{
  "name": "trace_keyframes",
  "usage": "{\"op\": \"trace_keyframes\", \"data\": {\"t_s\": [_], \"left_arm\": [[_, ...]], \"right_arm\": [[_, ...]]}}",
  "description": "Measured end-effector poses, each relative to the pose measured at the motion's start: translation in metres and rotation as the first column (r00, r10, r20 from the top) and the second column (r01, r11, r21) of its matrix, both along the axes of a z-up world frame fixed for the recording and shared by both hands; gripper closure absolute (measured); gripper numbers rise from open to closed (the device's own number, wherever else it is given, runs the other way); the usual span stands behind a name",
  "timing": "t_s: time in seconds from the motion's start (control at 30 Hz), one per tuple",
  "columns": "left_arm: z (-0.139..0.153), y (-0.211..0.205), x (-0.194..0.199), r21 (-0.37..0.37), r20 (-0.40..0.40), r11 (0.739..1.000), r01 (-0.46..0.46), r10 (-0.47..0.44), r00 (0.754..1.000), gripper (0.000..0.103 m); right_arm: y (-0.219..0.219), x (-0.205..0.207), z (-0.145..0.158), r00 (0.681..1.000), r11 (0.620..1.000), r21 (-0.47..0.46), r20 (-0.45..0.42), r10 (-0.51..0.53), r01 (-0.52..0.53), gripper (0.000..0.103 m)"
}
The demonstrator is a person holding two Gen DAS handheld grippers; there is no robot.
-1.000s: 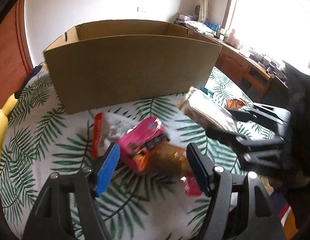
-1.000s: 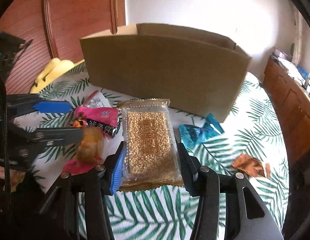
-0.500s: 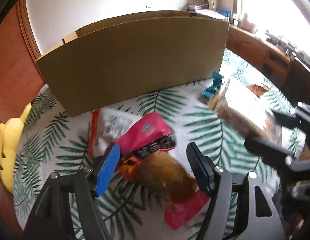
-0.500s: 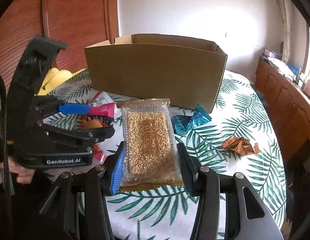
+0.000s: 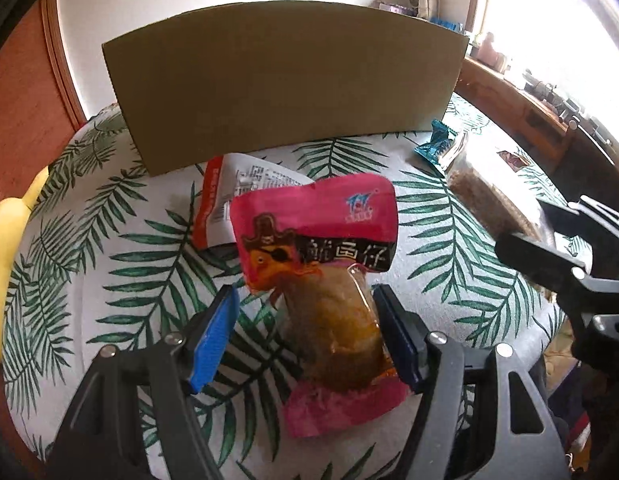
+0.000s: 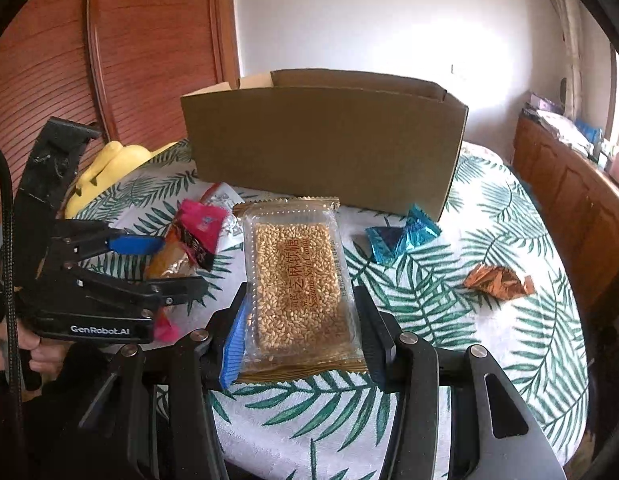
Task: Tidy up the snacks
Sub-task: 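Close left tool on the pink squid pack while right tool grasps the gold granular bag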
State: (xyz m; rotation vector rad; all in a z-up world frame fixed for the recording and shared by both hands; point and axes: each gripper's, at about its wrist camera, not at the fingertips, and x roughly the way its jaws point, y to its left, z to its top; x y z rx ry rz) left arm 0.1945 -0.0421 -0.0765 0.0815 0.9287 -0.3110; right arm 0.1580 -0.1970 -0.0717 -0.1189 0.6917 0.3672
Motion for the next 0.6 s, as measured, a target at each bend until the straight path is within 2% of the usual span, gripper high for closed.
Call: {"op": "trace_keyframes", "data": {"t_s": [0.1, 0.27, 0.6], "left_arm": [[0.001, 0.002, -0.004, -0.011, 0.006, 1.000, 0.002, -0.002, 1.000, 0.038], [0.003, 0.004, -0.014, -0.047, 0.015, 0.999, 0.019, -0.018, 1.000, 0.059], [0.009, 0.022, -0.035, -0.098, 0.044, 0.995, 0.025, -0.021, 0.999, 0.066]], "right_arm": [[0.001, -0.002, -0.004, 1.000, 1.000, -0.010, 0.001, -0.009, 0.009, 0.053], [0.000, -0.008, -0.009, 1.000, 1.000, 0.003, -0.007, -0.014, 0.014, 0.053], [0.002, -0.019, -0.010, 1.000, 0.999, 0.040, -0.022, -0.023, 0.023, 0.053]]}}
